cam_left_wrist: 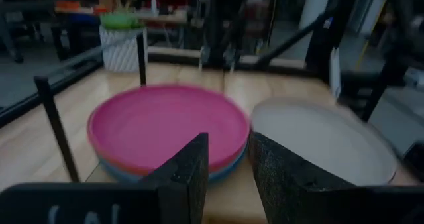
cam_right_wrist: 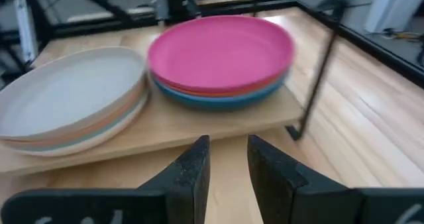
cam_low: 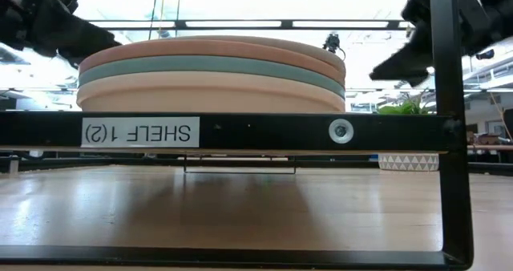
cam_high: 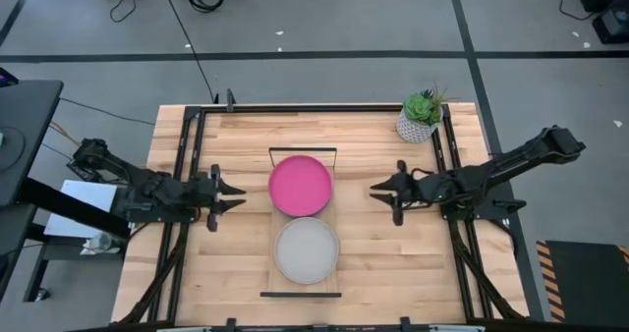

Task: Place and stack plates onto a shelf
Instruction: Return to Home Position

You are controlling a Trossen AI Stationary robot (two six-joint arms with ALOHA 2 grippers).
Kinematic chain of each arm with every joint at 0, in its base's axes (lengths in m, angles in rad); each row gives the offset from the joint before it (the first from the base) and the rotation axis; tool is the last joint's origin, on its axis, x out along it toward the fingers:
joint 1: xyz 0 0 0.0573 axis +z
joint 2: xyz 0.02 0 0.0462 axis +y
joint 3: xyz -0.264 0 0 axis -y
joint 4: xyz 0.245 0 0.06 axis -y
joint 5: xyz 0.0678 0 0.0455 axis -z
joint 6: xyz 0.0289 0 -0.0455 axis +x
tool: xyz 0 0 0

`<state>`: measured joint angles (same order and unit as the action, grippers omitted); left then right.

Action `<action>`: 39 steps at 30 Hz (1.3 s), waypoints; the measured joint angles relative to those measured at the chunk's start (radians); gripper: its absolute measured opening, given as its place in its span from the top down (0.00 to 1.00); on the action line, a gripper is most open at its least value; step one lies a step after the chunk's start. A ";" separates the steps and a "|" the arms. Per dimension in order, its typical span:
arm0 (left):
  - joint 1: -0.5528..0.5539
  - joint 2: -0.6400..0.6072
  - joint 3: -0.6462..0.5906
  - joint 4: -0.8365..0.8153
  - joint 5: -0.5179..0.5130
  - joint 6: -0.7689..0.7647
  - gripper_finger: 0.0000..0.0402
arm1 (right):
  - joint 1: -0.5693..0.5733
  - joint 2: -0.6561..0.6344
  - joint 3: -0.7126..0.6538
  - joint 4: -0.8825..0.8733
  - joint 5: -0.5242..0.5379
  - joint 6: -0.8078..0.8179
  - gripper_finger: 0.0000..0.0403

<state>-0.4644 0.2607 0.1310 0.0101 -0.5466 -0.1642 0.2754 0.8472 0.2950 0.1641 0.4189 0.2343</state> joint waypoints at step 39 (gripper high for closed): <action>0.000 -0.032 -0.008 -0.005 0.323 0.015 0.71 | -0.001 -0.614 -0.287 0.097 0.078 0.058 0.73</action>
<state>-0.4641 0.2287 0.1234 0.0055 -0.2237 -0.1494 0.2745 0.2329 0.0078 0.2608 0.4965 0.2928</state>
